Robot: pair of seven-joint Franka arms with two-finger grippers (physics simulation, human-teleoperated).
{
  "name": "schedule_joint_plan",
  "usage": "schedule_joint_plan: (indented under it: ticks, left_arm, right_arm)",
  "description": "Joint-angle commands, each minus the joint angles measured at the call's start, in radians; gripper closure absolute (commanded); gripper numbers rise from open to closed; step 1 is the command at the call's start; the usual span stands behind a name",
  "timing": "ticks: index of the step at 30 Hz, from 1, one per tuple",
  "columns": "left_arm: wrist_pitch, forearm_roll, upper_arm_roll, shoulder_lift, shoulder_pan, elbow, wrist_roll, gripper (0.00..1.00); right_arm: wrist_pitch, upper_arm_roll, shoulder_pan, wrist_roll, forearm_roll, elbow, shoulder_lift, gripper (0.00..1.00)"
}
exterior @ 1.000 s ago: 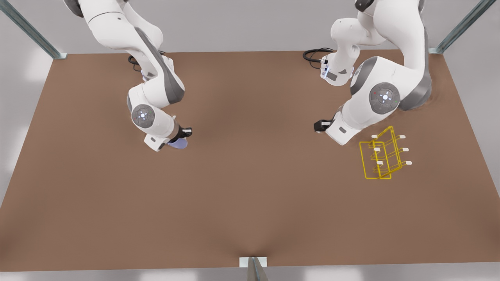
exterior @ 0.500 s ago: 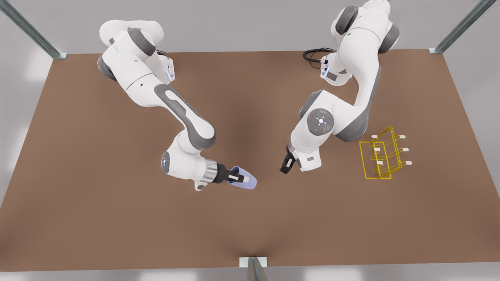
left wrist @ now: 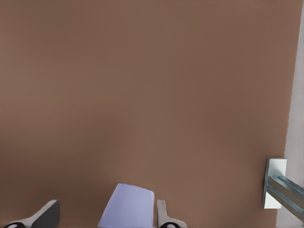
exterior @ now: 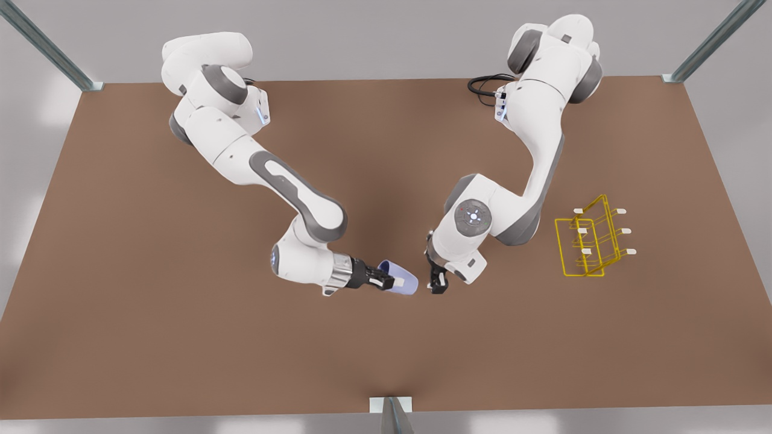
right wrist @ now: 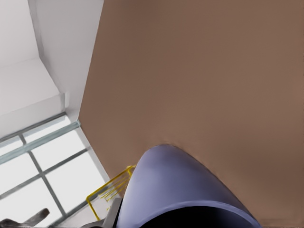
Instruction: Place the cup on the cup holder
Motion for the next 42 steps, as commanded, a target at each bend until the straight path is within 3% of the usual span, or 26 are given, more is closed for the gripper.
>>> schedule_joint_plan:
  ticks: [1, 9, 17, 18, 19, 20, 36, 42]
  left_arm:
    - [0.036, 0.001, 0.003, 0.011, 0.000, 0.014, -0.151, 0.00]
    - [0.043, 0.006, 0.004, 0.067, -0.012, 0.037, 0.115, 0.00]
    - [0.033, 0.058, 0.006, 0.107, -0.064, 0.019, 0.112, 0.00]
    - [0.030, 0.060, 0.006, 0.105, -0.061, 0.019, 0.113, 0.00]
    - [0.030, 0.075, 0.006, 0.105, -0.060, 0.021, 0.115, 0.00]
    - [0.028, 0.078, 0.004, 0.102, -0.055, 0.021, 0.116, 0.00]
    - [0.025, 0.100, 0.004, 0.110, -0.060, 0.007, 0.199, 0.00]
    - [0.031, 0.094, 0.004, 0.114, -0.054, 0.007, 0.199, 0.00]
  right_arm:
    - [-0.115, 0.001, -0.001, 0.018, -0.006, 0.001, 0.005, 0.79]
    - [-0.115, -0.001, 0.007, 0.003, -0.029, 0.003, 0.034, 0.79]
    - [-0.114, -0.001, 0.012, -0.086, -0.042, 0.001, 0.072, 0.79]
    - [-0.115, -0.001, 0.012, -0.103, -0.044, 0.003, 0.078, 0.63]
    - [-0.115, -0.001, 0.013, -0.117, -0.047, 0.003, 0.081, 0.09]
    - [-0.117, -0.001, 0.015, -0.117, -0.047, 0.003, 0.086, 0.00]
    - [-0.130, 0.004, -0.042, -0.117, -0.116, -0.029, 0.100, 0.00]
    - [-0.161, 0.154, -0.281, -0.111, -0.164, -0.273, -0.034, 0.00]
